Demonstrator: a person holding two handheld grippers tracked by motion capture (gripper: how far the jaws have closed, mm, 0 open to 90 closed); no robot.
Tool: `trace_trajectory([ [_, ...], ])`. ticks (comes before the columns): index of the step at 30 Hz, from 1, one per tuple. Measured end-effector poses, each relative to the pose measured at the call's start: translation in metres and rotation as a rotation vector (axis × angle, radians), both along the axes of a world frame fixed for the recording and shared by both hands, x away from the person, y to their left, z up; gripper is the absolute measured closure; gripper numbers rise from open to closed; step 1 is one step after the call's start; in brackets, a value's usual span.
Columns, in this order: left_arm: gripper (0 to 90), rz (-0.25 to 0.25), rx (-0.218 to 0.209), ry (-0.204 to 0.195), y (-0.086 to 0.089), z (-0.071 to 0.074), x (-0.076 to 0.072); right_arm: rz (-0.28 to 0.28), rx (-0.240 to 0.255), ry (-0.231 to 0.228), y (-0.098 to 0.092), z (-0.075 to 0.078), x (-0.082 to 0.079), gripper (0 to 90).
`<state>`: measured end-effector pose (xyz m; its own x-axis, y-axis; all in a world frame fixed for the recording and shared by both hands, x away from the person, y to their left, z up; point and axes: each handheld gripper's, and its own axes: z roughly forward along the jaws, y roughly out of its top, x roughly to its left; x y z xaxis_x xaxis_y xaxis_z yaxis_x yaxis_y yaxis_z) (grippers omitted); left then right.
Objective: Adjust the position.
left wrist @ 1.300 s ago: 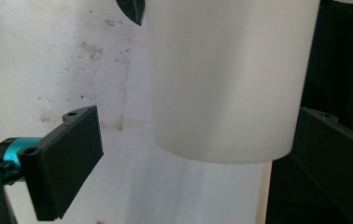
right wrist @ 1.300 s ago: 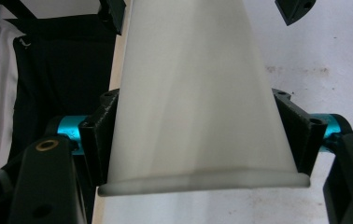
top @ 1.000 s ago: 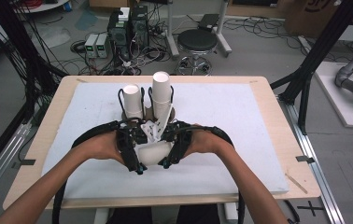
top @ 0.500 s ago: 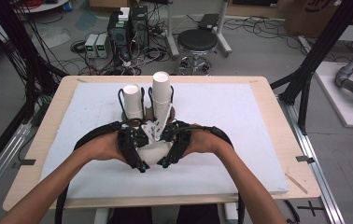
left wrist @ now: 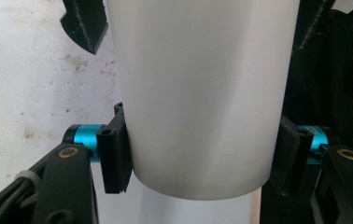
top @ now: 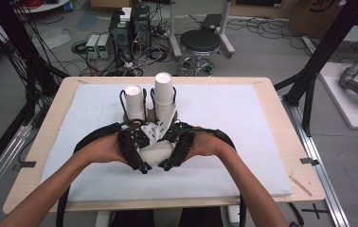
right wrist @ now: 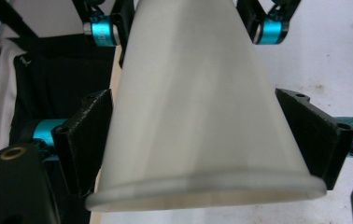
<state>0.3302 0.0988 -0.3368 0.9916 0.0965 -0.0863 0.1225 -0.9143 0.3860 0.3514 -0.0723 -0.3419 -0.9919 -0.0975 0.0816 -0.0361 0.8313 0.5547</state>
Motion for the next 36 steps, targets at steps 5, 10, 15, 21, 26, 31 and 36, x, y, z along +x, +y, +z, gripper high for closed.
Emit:
trace_trajectory([
  [5,35.6,0.03,-0.033,0.003,0.003,-0.002,-0.003,-0.002,0.027,0.008,-0.003,-0.003,0.0,14.8],
  [10,35.5,0.026,-0.044,0.009,0.005,-0.003,-0.002,-0.011,0.034,0.021,-0.005,-0.006,-0.001,14.8],
  [15,35.4,0.025,-0.055,0.008,0.007,-0.002,-0.003,-0.018,0.04,0.025,-0.006,-0.01,0.0,14.9],
  [21,35.5,0.035,-0.082,-0.004,0.013,0.003,-0.004,-0.026,0.062,0.038,-0.009,-0.019,0.0,14.9],
  [26,35.6,0.048,-0.113,-0.007,0.02,0.005,-0.004,-0.039,0.107,0.045,-0.016,-0.026,0.0,14.9],
  [31,35.6,0.057,-0.142,-0.02,0.025,0.007,-0.005,-0.064,0.153,0.061,-0.027,-0.032,0.001,14.9],
  [36,35.6,0.07,-0.196,-0.037,0.028,0.01,-0.006,-0.087,0.201,0.066,-0.038,-0.036,0.0,14.9],
])
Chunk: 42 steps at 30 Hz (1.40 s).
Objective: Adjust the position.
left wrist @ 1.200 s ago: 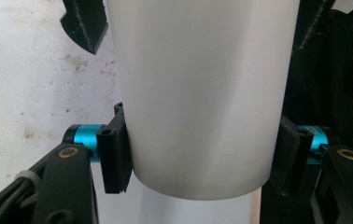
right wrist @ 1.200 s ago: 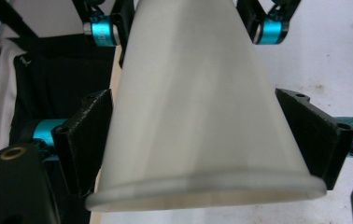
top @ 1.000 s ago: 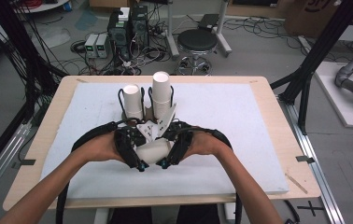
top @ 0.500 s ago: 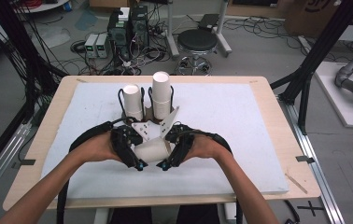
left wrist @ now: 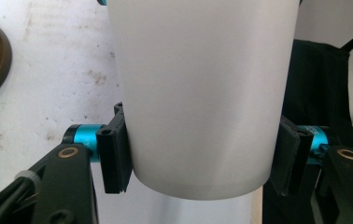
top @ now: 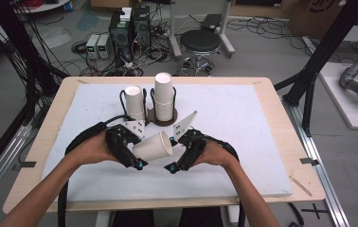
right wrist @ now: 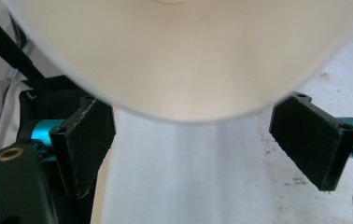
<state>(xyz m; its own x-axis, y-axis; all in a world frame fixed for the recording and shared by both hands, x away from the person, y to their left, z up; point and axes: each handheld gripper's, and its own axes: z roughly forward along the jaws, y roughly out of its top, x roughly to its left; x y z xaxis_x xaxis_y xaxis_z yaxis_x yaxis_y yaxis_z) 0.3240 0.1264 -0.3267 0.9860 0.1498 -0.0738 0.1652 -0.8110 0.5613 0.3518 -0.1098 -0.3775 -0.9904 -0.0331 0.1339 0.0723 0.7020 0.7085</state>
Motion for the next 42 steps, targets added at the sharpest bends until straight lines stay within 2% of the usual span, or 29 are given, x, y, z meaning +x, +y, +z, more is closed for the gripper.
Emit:
trace_trajectory([
  [7,35.5,0.027,-0.101,0.0,0.009,-0.005,-0.001,-0.029,0.065,0.018,-0.013,-0.004,0.0,14.9],
  [8,35.6,0.037,-0.119,-0.006,0.011,-0.006,-0.002,-0.032,0.072,0.018,-0.015,-0.005,0.0,15.0],
  [9,35.5,0.042,-0.139,0.006,0.012,-0.008,-0.002,-0.037,0.075,0.021,-0.016,-0.005,0.0,14.9],
  [11,35.5,0.065,-0.192,-0.008,0.014,-0.011,-0.003,-0.043,0.094,0.025,-0.019,-0.006,0.0,15.0],
  [12,35.5,0.063,-0.211,0.002,0.016,-0.012,-0.003,-0.048,0.106,0.022,-0.02,-0.006,0.0,15.0],
  [15,35.5,0.087,-0.279,0.001,0.02,-0.018,-0.004,-0.065,0.137,0.026,-0.024,-0.006,-0.001,15.0],
  [23,35.6,0.13,-0.416,0.004,0.026,-0.034,-0.008,-0.082,0.186,0.032,-0.031,-0.008,-0.001,15.0],
  [25,35.5,0.137,-0.438,-0.004,0.027,-0.036,-0.009,-0.082,0.202,0.034,-0.031,-0.007,-0.002,15.0],
  [33,35.6,0.164,-0.571,0.004,0.029,-0.052,-0.012,-0.106,0.294,0.042,-0.033,-0.004,-0.003,15.1],
  [37,35.6,0.162,-0.624,0.0,0.029,-0.058,-0.013,-0.11,0.338,0.042,-0.036,-0.003,-0.003,15.1],
  [42,35.6,0.162,-0.664,0.002,0.025,-0.065,-0.015,-0.117,0.392,0.051,-0.035,-0.002,-0.004,15.1],
])
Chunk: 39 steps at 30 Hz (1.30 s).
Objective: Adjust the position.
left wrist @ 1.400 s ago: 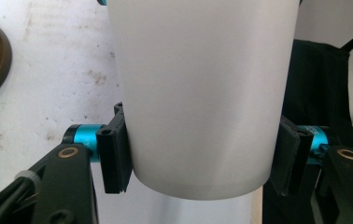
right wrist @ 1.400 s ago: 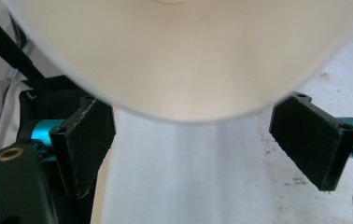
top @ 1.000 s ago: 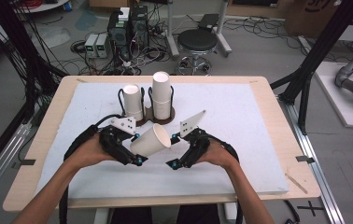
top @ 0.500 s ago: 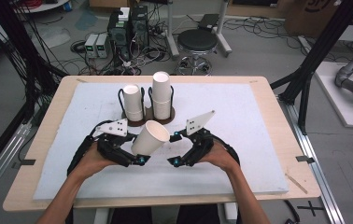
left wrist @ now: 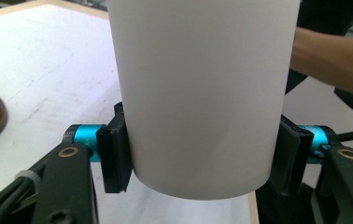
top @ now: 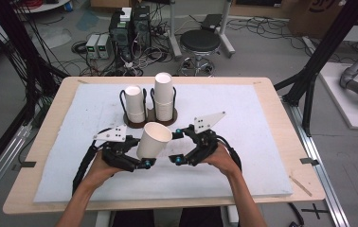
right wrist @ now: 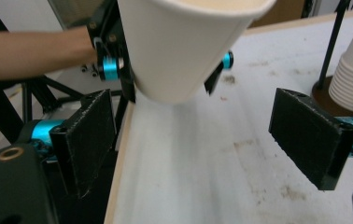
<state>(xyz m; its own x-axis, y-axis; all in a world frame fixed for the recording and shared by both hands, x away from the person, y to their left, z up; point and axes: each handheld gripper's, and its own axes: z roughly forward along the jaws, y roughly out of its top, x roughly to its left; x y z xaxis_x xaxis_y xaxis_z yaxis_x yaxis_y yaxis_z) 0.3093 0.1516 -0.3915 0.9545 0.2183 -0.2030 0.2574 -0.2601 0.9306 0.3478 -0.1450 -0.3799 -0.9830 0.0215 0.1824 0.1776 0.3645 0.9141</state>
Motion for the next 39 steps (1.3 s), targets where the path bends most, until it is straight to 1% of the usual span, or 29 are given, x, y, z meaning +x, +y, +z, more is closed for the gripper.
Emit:
trace_trajectory([
  [2,35.6,-0.003,-0.023,0.001,-0.002,-0.003,0.0,0.001,0.02,-0.002,0.001,0.0,0.0,15.5],
  [4,35.6,0.001,-0.046,0.002,-0.003,-0.007,-0.001,0.002,0.027,0.003,0.001,0.001,0.0,15.5],
  [5,35.6,0.001,-0.053,0.002,-0.004,-0.008,-0.001,0.005,0.035,-0.003,0.001,0.0,0.0,15.5],
  [9,35.6,0.0,-0.075,-0.003,-0.007,-0.014,-0.002,0.011,0.057,0.0,0.002,0.001,-0.001,15.5],
  [10,35.6,-0.004,-0.083,0.001,-0.008,-0.016,-0.002,0.013,0.063,-0.003,0.002,0.001,-0.001,15.5],
  [12,35.6,-0.003,-0.093,-0.006,-0.01,-0.018,-0.003,0.016,0.067,0.002,0.003,0.002,-0.002,15.5],
  [14,35.6,-0.003,-0.115,-0.005,-0.011,-0.02,-0.004,0.022,0.077,0.002,0.004,0.002,-0.002,15.5],
  [16,35.6,-0.01,-0.128,-0.008,-0.013,-0.021,-0.004,0.026,0.092,0.0,0.005,0.003,-0.002,15.5],
  [18,35.6,-0.013,-0.129,-0.008,-0.015,-0.023,-0.004,0.031,0.102,0.01,0.007,0.003,-0.002,15.5],
  [19,35.6,-0.017,-0.128,-0.006,-0.016,-0.023,-0.004,0.035,0.112,0.003,0.009,0.003,-0.002,15.5],
  [21,35.6,-0.021,-0.127,-0.008,-0.019,-0.025,-0.005,0.043,0.121,0.007,0.011,0.003,-0.002,15.5],
  [27,35.6,-0.029,-0.145,-0.012,-0.024,-0.027,-0.006,0.061,0.138,0.007,0.02,0.005,-0.004,15.5],
  [30,35.6,-0.035,-0.14,-0.013,-0.025,-0.027,-0.006,0.069,0.151,0.007,0.023,0.006,-0.004,15.5],
  [39,35.6,-0.04,-0.143,-0.034,-0.028,-0.028,-0.008,0.078,0.173,0.026,0.025,0.006,-0.003,17.1],
])
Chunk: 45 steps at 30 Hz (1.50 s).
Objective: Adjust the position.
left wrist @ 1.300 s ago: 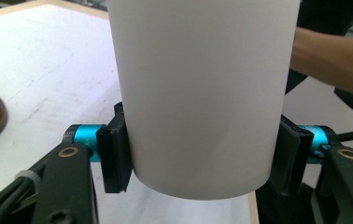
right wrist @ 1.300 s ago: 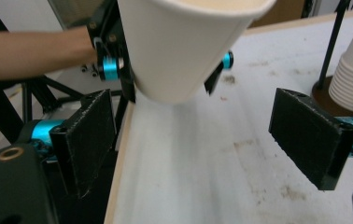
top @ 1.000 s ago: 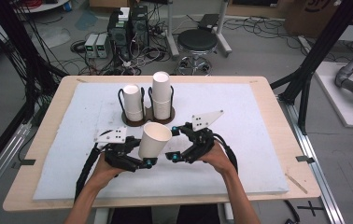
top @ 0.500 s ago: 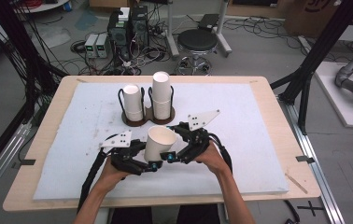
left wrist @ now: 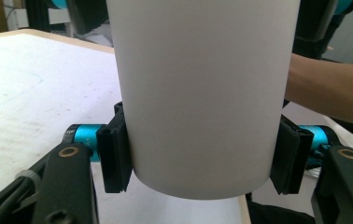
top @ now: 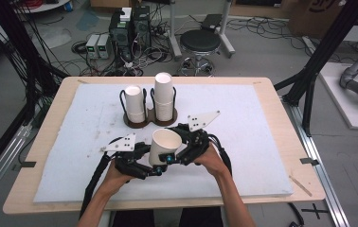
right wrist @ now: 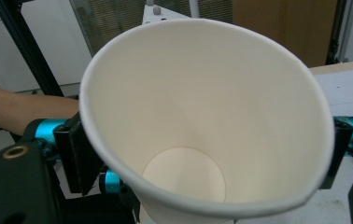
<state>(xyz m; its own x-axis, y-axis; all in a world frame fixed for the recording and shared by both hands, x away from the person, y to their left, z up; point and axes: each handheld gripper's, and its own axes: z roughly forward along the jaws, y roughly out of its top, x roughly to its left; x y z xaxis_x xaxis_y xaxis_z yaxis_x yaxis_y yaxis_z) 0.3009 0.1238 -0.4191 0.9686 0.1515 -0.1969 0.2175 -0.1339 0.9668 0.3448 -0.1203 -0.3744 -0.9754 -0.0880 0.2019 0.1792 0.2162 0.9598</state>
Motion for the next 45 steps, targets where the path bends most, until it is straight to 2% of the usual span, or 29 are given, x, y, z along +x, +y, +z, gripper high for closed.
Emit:
trace_trajectory([
  [5,35.6,-0.005,0.006,-0.009,-0.001,0.0,0.0,0.01,0.017,0.001,0.0,0.0,0.001,21.5],
  [6,35.7,-0.002,0.002,-0.008,-0.002,0.0,-0.001,0.021,0.015,0.008,0.0,-0.001,0.001,25.1],
  [19,36.0,-0.002,-0.004,-0.01,0.0,0.0,0.0,0.022,0.028,0.006,0.0,0.0,0.002,29.4],
  [23,35.1,0.007,-0.004,-0.024,0.001,0.0,0.0,0.018,0.029,0.007,0.0,0.0,0.002,29.4],
  [24,33.5,0.01,-0.009,-0.026,0.001,0.0,-0.001,0.017,0.029,0.007,0.0,0.0,0.001,29.4],
  [26,17.0,0.032,0.001,-0.016,-0.001,0.0,-0.001,0.011,0.025,-0.001,0.0,0.0,0.002,29.4],
  [27,11.9,0.028,0.022,-0.011,-0.002,0.0,-0.001,0.012,0.023,0.003,0.0,0.0,0.002,29.4],
  [29,1.8,0.02,0.028,0.002,-0.003,-0.001,-0.001,0.008,0.024,0.003,0.0,0.0,0.002,29.4],
  [33,1.7,-0.007,0.01,0.001,-0.003,0.0,-0.001,0.01,0.022,0.001,0.001,-0.001,0.002,29.4],
  [37,1.7,0.003,0.05,0.002,-0.002,0.001,-0.001,0.006,0.02,0.001,0.0,0.0,0.002,29.4],
  [39,1.7,0.028,0.08,-0.003,0.0,0.002,-0.001,0.006,0.019,-0.002,-0.001,0.0,0.002,29.3],
  [45,1.7,0.093,0.161,-0.005,0.023,0.007,-0.001,-0.021,0.005,-0.015,-0.007,0.002,0.002,29.4],
])
